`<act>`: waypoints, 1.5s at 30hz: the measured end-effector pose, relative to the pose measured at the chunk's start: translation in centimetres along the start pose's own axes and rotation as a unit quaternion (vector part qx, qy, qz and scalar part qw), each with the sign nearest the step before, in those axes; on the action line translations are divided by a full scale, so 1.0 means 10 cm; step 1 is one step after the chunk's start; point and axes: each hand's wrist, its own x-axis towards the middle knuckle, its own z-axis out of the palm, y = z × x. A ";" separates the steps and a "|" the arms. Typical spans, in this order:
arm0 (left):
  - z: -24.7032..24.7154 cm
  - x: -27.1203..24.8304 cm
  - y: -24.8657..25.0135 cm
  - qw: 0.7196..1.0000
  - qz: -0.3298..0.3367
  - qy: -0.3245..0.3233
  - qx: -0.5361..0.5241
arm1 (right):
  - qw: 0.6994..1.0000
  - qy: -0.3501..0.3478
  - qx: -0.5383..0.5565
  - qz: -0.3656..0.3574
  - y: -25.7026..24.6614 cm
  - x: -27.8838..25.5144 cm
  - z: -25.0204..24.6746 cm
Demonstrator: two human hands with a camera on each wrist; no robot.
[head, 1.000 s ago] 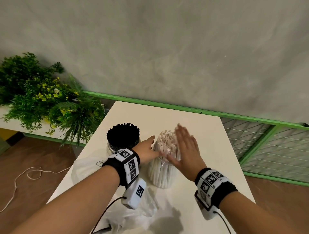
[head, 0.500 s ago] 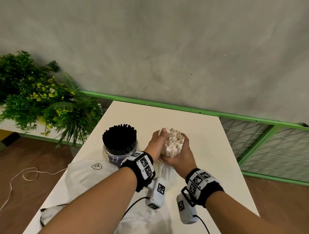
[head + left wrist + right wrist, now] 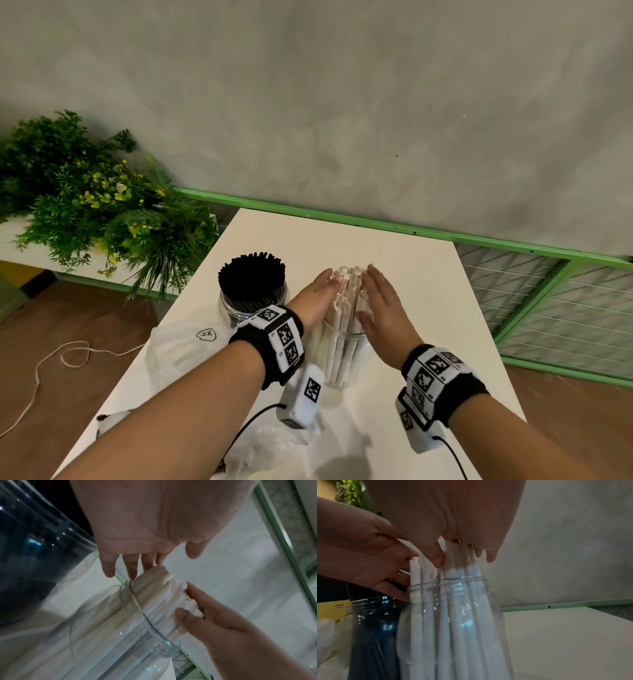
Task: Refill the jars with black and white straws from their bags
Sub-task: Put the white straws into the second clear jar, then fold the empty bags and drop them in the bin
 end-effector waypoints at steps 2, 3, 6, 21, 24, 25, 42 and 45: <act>-0.03 -0.02 -0.01 1.000 0.001 0.003 0.011 | 0.999 0.021 -0.035 0.004 -0.07 0.05 -0.03; -0.05 -0.03 -0.01 1.000 -0.001 0.005 0.012 | 0.999 0.029 -0.037 0.013 -0.12 0.07 -0.04; -0.14 -0.06 -0.04 1.000 -0.012 0.018 -0.004 | 0.994 -0.050 -0.090 0.021 -0.22 0.16 -0.02; -1.10 -0.75 -0.06 0.993 0.077 0.090 0.009 | 0.992 0.055 -0.106 -0.026 -0.59 0.26 0.00; -1.49 -0.96 -0.20 0.968 0.103 0.201 0.105 | 0.996 0.033 0.012 -0.086 -0.84 -0.10 0.16; -1.62 -1.01 -0.28 0.951 0.088 0.239 0.176 | 0.998 -0.014 0.016 -0.063 -0.90 -0.24 0.24; -1.95 -1.37 -1.10 0.969 -0.211 0.091 -0.088 | 0.931 0.041 0.218 0.290 -1.25 -0.96 0.77; -1.89 -1.42 -0.97 0.980 -0.144 0.100 -0.093 | 0.957 0.127 0.174 0.192 -1.43 -0.96 0.63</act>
